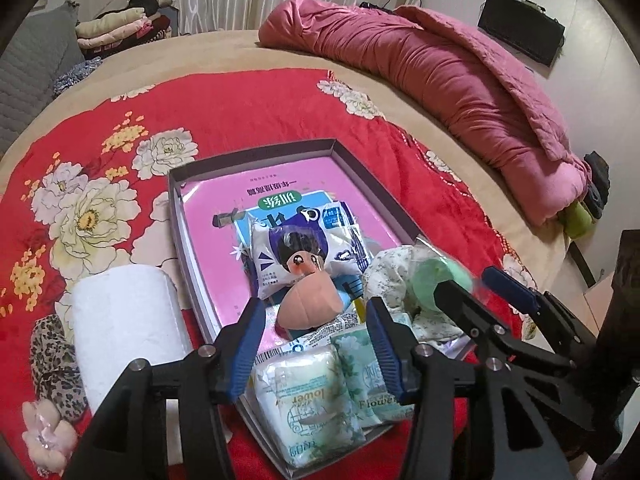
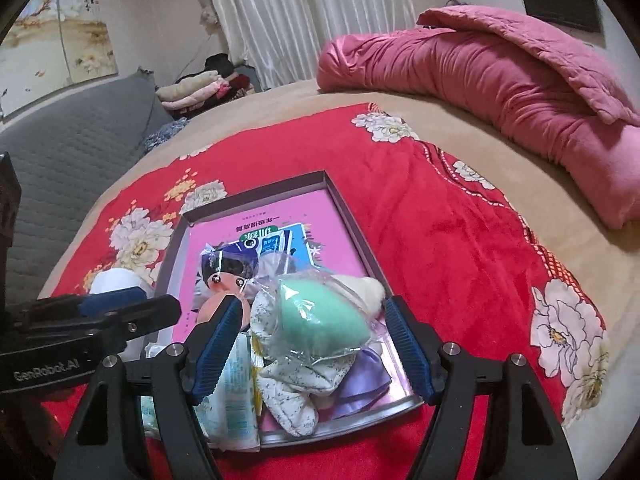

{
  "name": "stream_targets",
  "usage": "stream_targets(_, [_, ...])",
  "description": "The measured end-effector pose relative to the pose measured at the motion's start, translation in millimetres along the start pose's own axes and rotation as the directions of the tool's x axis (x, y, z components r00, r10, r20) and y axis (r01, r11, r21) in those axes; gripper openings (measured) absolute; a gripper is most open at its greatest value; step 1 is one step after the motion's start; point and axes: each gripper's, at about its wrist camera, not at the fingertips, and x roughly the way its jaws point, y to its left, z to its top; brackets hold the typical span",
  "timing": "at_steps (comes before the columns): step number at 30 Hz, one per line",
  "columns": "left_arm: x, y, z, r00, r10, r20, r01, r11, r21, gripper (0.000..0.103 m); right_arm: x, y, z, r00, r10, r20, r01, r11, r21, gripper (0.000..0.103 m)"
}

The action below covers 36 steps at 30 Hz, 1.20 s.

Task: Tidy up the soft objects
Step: 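Lower the pink sponge into the tray and open left tool while right tool releases the green egg sponge, then move both open tools from the tray to the plush bear and scrunchie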

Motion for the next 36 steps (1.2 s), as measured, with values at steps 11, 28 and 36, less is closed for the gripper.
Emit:
stream_targets(11, [-35.6, 12.7, -6.4, 0.999, 0.008, 0.051, -0.007, 1.0, -0.026, 0.06, -23.3, 27.8, 5.6, 0.999, -0.014, 0.049, 0.017, 0.998, -0.056, 0.076])
stream_targets(28, [-103.0, 64.9, -30.8, 0.989, 0.065, 0.129, -0.051, 0.992, -0.112, 0.061, -60.5, 106.1, 14.2, 0.994, 0.063, 0.093, -0.045, 0.982, -0.181, 0.076])
stream_targets(36, [-134.5, 117.0, -56.3, 0.981, 0.13, 0.143, -0.1, 0.974, -0.203, 0.061, -72.3, 158.3, 9.4, 0.989, 0.127, 0.081, -0.101, 0.958, -0.268, 0.076])
